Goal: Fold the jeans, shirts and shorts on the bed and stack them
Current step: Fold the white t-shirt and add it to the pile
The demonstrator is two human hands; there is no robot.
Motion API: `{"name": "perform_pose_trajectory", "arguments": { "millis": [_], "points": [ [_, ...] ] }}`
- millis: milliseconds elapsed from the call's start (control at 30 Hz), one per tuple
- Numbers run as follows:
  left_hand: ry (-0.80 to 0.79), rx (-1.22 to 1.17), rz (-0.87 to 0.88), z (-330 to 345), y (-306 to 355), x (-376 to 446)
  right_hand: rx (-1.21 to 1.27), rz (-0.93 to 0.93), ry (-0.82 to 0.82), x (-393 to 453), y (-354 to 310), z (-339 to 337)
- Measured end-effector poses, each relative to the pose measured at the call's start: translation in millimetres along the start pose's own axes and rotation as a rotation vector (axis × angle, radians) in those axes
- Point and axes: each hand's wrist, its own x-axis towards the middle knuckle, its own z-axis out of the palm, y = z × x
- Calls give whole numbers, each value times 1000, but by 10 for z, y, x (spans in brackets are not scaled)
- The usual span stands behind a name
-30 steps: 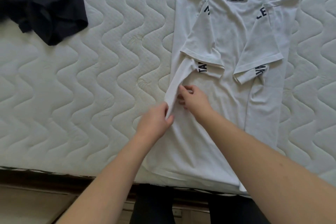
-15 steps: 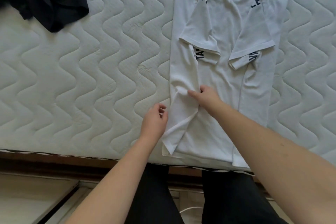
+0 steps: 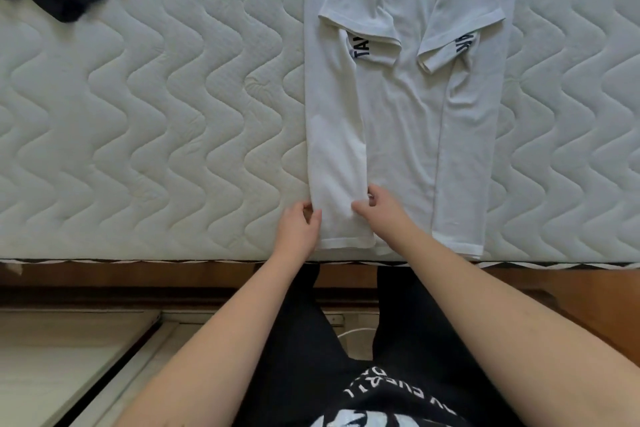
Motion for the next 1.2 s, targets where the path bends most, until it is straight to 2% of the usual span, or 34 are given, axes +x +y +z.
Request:
{"name": "perform_pose_trajectory", "arguments": {
  "millis": [100,233,367,467,533,633,767,833,900,1000,1100,1200],
  "points": [
    [-36,-50,-13,40,31,-29,-233,38,-7,-51,133,-8],
    [-43,-53,-71,73,-24,46,-315,38,-10,-78,246,44],
    [4,-62,-74,22,-195,57,-281,44,-6,-117,274,117],
    [36,-89,-82,19,-291,27,-407,81,-21,-185,319,178],
    [-9,-113,-98,41,-306,-5,-531,83,-12,-223,337,210],
    [-73,-20,-71,62,-334,-25,-632,76,-6,-232,322,219],
    [-67,112,-70,28,-362,-13,-873,114,-55,-184,277,183],
    [-62,181,-63,-4,-321,-15,-924,115,-27,-143,218,132],
    [5,171,-48,-63,-245,25,-841,80,92,-55,110,35],
    [139,63,38,-221,-49,206,-557,-48,272,142,-171,-145],
    [183,-8,132,-420,285,514,-373,-181,333,410,-591,-302],
    [196,-74,182,-571,674,861,-240,-224,340,712,-1035,-403]
  ]
}}
